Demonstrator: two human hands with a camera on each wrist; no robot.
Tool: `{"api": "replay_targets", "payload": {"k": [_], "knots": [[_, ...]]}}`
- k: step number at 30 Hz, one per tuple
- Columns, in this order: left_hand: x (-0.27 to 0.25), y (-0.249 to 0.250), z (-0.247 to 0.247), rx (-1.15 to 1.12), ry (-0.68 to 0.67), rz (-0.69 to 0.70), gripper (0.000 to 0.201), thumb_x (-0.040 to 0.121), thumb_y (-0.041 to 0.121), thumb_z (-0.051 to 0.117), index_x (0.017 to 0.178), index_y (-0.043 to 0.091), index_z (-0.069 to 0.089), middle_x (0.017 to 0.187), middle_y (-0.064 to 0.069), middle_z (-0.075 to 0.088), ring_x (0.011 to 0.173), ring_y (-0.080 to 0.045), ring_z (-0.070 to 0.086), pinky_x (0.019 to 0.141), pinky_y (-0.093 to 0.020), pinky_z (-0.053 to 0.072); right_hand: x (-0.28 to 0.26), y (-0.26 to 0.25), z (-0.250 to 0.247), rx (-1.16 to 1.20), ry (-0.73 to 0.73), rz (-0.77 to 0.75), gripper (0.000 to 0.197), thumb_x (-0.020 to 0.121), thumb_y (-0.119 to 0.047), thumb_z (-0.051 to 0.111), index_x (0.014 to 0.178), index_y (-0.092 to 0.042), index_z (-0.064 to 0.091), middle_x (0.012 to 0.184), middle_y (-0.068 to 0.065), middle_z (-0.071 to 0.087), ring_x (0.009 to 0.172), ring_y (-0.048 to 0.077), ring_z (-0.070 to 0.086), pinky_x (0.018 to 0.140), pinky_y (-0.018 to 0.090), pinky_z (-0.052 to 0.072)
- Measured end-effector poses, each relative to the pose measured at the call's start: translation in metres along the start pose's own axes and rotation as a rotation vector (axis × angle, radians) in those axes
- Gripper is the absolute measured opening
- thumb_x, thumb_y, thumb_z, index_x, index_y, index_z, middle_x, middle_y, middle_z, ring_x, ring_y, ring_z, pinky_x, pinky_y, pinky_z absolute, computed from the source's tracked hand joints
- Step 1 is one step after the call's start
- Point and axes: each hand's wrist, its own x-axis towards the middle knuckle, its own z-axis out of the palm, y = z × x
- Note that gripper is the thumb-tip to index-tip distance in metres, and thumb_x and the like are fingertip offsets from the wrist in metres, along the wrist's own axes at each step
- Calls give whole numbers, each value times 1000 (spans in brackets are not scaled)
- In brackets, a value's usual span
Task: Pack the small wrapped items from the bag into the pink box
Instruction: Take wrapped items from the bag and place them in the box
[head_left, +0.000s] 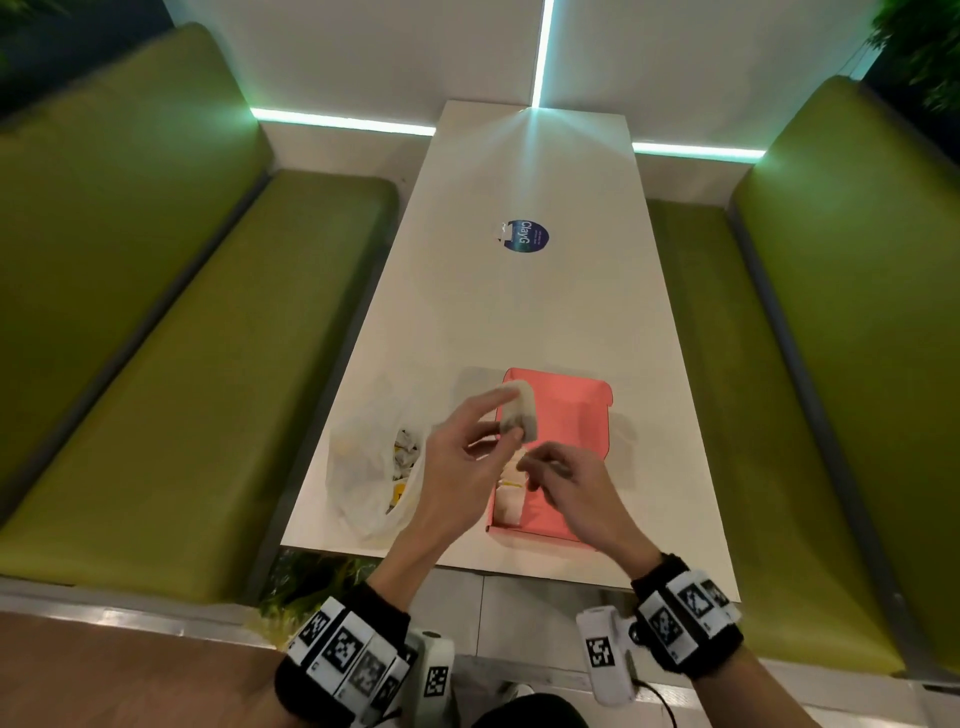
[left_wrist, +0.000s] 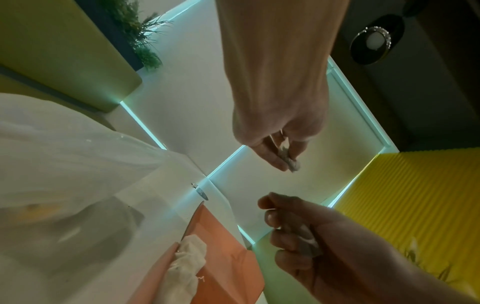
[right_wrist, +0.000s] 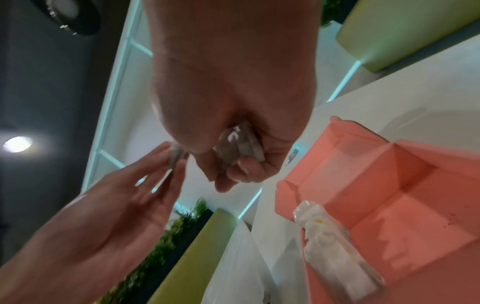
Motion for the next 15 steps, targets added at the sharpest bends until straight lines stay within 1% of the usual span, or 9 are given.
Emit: {"api": "replay_targets", "payload": {"k": [2, 3, 4, 5, 7, 8, 10, 12, 15], "knots": [[2, -5, -1, 50, 11, 29, 48, 88, -7, 67, 127, 21, 64, 121, 7, 68, 101, -11, 71, 84, -25, 57, -14, -3, 8, -62, -54, -42, 23, 95, -3, 57, 82, -18, 69, 66, -7, 64, 57, 2, 55, 60, 17, 44], [2, -8, -1, 94, 8, 51, 51, 88, -8, 66, 128, 24, 62, 125, 9, 65, 102, -7, 69, 84, -22, 56, -19, -5, 10, -101, -79, -70, 23, 95, -2, 56, 83, -17, 69, 70, -6, 65, 63, 4, 58, 65, 21, 49], [1, -11, -2, 144, 1, 74, 54, 88, -9, 65, 128, 27, 61, 128, 12, 62, 103, -4, 68, 84, -18, 55, -24, -8, 10, -136, -101, -95, 22, 95, -4, 56, 82, -16, 69, 73, -4, 66, 68, 8, 60, 71, 28, 52], [0, -14, -3, 190, -10, 92, 55, 88, -9, 65, 128, 29, 60, 129, 16, 60, 103, -2, 67, 84, -16, 54, -27, -11, 9, -163, -119, -118, 20, 96, -6, 57, 81, -14, 69, 74, -3, 65, 71, 12, 61, 75, 35, 54], [-3, -18, -5, 249, -39, 102, 54, 88, -11, 63, 125, 28, 62, 128, 22, 58, 101, -1, 66, 83, -15, 53, -29, -18, 1, -228, -139, -154, 19, 96, -13, 58, 80, -15, 67, 73, -5, 62, 73, 19, 61, 77, 43, 52], [-4, -19, -6, 266, -58, 98, 52, 88, -11, 63, 124, 26, 65, 126, 24, 58, 100, -1, 67, 83, -14, 53, -30, -22, -4, -269, -140, -164, 18, 97, -16, 58, 80, -17, 66, 73, -7, 62, 73, 19, 61, 76, 44, 52], [-7, -21, -10, 274, -99, 95, 45, 87, -14, 62, 118, 19, 69, 122, 24, 59, 95, 0, 68, 82, -14, 53, -29, -32, -16, -346, -141, -178, 16, 97, -20, 59, 85, -18, 68, 75, -8, 65, 71, 14, 62, 73, 39, 53], [-9, -22, -13, 262, -155, 99, 36, 87, -13, 62, 111, 12, 71, 117, 17, 64, 93, -3, 69, 81, -18, 55, -28, -46, -28, -411, -139, -189, 15, 98, -24, 60, 89, -18, 70, 75, -9, 67, 68, 9, 61, 69, 31, 52], [-12, -20, -14, 219, -235, 62, 27, 90, -9, 62, 109, 8, 71, 124, 5, 66, 94, -8, 71, 81, -21, 55, -21, -69, -41, -510, -152, -233, 15, 97, -29, 60, 90, -21, 71, 75, -12, 67, 71, 9, 61, 70, 26, 49]]}}
